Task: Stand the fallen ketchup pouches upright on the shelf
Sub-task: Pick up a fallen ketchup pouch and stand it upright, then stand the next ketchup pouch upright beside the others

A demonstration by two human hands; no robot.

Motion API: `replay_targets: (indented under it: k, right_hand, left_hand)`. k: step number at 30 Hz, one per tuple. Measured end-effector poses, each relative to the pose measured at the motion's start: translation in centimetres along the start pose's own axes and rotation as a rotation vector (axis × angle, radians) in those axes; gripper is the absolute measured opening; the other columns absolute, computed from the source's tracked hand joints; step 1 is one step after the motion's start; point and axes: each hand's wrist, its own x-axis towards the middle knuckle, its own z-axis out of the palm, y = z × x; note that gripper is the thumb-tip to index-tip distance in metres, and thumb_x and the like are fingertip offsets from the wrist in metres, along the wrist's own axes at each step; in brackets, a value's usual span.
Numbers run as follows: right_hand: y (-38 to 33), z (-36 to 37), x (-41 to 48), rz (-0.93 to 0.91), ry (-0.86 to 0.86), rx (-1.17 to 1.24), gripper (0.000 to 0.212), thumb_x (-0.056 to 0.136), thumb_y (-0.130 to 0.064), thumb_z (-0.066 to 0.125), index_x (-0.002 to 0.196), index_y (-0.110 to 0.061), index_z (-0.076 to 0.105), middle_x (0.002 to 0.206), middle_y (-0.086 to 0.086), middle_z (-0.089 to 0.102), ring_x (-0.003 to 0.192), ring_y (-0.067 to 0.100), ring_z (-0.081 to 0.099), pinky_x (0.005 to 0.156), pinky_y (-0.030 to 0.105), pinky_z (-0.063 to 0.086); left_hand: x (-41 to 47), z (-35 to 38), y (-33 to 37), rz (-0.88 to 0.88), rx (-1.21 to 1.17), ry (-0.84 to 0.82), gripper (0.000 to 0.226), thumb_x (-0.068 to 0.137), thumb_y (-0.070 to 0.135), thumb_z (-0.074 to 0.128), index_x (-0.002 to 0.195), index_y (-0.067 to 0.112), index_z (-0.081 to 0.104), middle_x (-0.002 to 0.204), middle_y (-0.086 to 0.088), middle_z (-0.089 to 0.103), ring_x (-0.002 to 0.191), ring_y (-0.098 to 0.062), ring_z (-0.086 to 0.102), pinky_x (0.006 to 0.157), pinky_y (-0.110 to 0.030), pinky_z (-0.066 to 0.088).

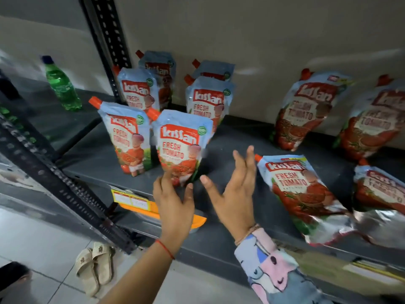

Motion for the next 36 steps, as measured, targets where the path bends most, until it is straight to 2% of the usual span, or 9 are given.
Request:
replay_targets:
  k: [5, 8, 12, 14, 16, 23, 27, 31, 36]
  right_hand:
    - [3.6, -11.5, 3.1, 0.082, 0.124, -0.290, 0.071, 0.075, -0.053, 0.057, 0.128, -0.008, 0.040, 0.149, 0.024, 0.024, 0.135, 0.038, 0.027, 0.111, 0.043, 0.024]
    - [7.9, -17.1, 5.2, 0.367, -0.149, -0.343, 0.065, 0.079, -0.048, 0.059, 0.125, -0.006, 0.042, 0.139, 0.022, 0.040, 0.127, 0.038, 0.038, 0.104, 0.042, 0.032]
    - [11.6, -18.7, 5.8, 0.553, -0.541, -0.206, 0.049, 0.082, -0.040, 0.061, 0.116, -0.005, 0.054, 0.126, 0.017, 0.059, 0.115, 0.030, 0.055, 0.078, 0.020, 0.038]
    - [12.8, -18.1, 6.0, 0.498, -0.605, -0.144, 0.041, 0.081, -0.032, 0.064, 0.115, -0.009, 0.058, 0.123, 0.014, 0.062, 0.112, 0.027, 0.058, 0.086, 0.017, 0.040]
    - [13.8, -17.5, 6.5, 0.579, -0.650, -0.053, 0.046, 0.077, -0.027, 0.068, 0.117, -0.007, 0.057, 0.124, 0.014, 0.062, 0.112, 0.028, 0.058, 0.101, 0.033, 0.044]
    - [14.6, -17.5, 6.9, 0.757, -0.451, 0.367, 0.033, 0.074, 0.002, 0.068, 0.107, 0.002, 0.060, 0.117, 0.021, 0.064, 0.106, 0.031, 0.061, 0.097, 0.040, 0.048]
    - [14.3, -17.7, 6.3, 0.550, -0.094, 0.464, 0.048, 0.071, 0.001, 0.069, 0.109, -0.015, 0.044, 0.105, 0.003, 0.060, 0.104, 0.023, 0.060, 0.091, 0.038, 0.049]
    - [13.6, -17.5, 5.2, 0.367, 0.049, 0.499, 0.076, 0.072, -0.001, 0.068, 0.130, -0.027, 0.028, 0.115, -0.001, 0.057, 0.107, 0.016, 0.057, 0.092, 0.036, 0.048]
    - [14.7, -16.3, 2.0, 0.285, 0.088, 0.492, 0.078, 0.075, 0.000, 0.064, 0.134, -0.031, 0.023, 0.121, -0.015, 0.052, 0.108, -0.010, 0.051, 0.088, 0.009, 0.043]
  left_hand:
    - [-3.7, 5.0, 5.7, -0.165, -0.228, -0.316, 0.036, 0.081, 0.020, 0.064, 0.112, 0.006, 0.051, 0.102, -0.010, 0.053, 0.080, -0.013, 0.057, 0.080, -0.016, 0.048]
    - [-5.9, 8.5, 8.7, -0.564, -0.404, -0.677, 0.023, 0.082, 0.035, 0.060, 0.091, 0.014, 0.055, 0.081, -0.006, 0.057, 0.073, -0.021, 0.058, 0.067, -0.029, 0.051]
    - [-7.5, 11.7, 10.5, -0.735, -0.434, -0.910, 0.031, 0.068, 0.046, 0.067, 0.086, 0.021, 0.065, 0.068, 0.007, 0.072, 0.063, -0.006, 0.065, 0.050, -0.021, 0.051]
    - [-7.4, 12.4, 11.0, -0.746, -0.418, -0.920, 0.047, 0.057, 0.047, 0.072, 0.094, 0.019, 0.067, 0.080, 0.003, 0.074, 0.073, -0.010, 0.067, 0.056, -0.026, 0.055]
    - [-7.3, 12.8, 11.1, -0.750, -0.366, -0.951, 0.047, 0.064, 0.036, 0.074, 0.106, 0.018, 0.064, 0.104, -0.005, 0.070, 0.098, -0.019, 0.064, 0.078, -0.038, 0.055]
    - [-6.4, 12.9, 12.3, -0.523, -0.397, -0.990, 0.040, 0.073, 0.005, 0.068, 0.112, 0.013, 0.060, 0.112, -0.009, 0.066, 0.103, -0.023, 0.061, 0.093, -0.042, 0.049]
    - [-5.5, 13.5, 12.6, -0.266, -0.397, -0.908, 0.078, 0.065, -0.008, 0.072, 0.131, 0.015, 0.039, 0.127, -0.009, 0.057, 0.116, -0.020, 0.054, 0.099, -0.039, 0.046]
    - [-4.4, 14.3, 11.9, -0.036, -0.448, -0.858, 0.089, 0.060, -0.009, 0.075, 0.126, 0.034, 0.033, 0.121, 0.012, 0.051, 0.106, 0.005, 0.055, 0.084, -0.015, 0.050]
    - [-4.6, 15.1, 9.6, 0.015, -0.467, -0.896, 0.088, 0.052, 0.004, 0.077, 0.117, 0.042, 0.032, 0.119, 0.015, 0.050, 0.107, 0.004, 0.055, 0.080, -0.013, 0.050]
